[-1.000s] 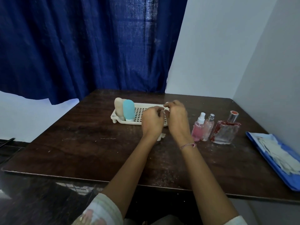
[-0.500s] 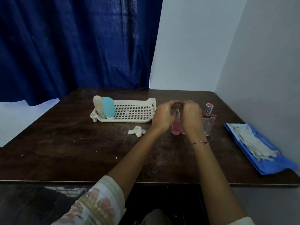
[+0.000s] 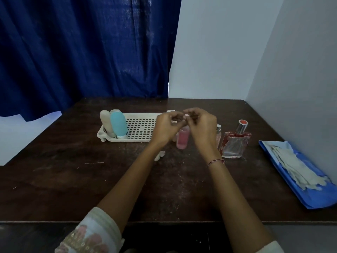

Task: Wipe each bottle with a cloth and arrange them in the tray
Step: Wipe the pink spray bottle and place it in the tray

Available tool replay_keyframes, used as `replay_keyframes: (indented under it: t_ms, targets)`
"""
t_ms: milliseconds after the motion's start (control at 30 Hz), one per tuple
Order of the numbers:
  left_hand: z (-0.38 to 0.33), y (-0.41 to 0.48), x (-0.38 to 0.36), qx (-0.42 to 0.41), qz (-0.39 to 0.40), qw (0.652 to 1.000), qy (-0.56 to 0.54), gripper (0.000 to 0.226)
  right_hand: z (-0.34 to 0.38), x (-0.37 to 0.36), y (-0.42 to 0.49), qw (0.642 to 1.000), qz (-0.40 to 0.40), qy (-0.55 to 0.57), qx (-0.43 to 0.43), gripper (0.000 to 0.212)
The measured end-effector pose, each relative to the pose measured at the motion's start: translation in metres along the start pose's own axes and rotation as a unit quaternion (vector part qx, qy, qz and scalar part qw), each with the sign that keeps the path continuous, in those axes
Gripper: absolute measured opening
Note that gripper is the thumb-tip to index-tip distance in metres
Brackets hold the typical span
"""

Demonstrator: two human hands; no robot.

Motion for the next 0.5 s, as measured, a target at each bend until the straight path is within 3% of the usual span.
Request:
replay_keyframes:
  t_ms: [100, 233, 367, 500]
  targets:
    - [0.011, 0.009, 0.029, -0.001, 0.008, 1.000, -0.001, 0.027, 0.005, -0.017, 0.009, 0.990, 0.016, 0.135, -0.035, 0.015]
    - [0.029, 0.010, 0.053, 0.007, 0.008, 1.000, 0.005, 0.027, -0.001, -0.039, 0.011, 0.954, 0.095, 0.266, -0.103, 0.016]
    - [0.048, 0.005, 0.059, 0.031, 0.015, 0.999, -0.018, 0.024, -0.002, -0.054, -0.001, 0.942, 0.151, 0.285, -0.097, 0.009]
    - [0.062, 0.000, 0.064, 0.052, -0.001, 0.996, -0.071, 0.023, -0.006, -0.069, -0.026, 0.942, 0.258, 0.211, -0.037, 0.006]
Point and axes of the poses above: each hand's wrist, its own y-axis towards the middle knuckle, its own x-axis out of the back of the hand, z = x × y, the point moved 4 cm from there along y, towards the middle knuckle, and after that the axes turned 8 degrees about x, right-handed, at the moved point
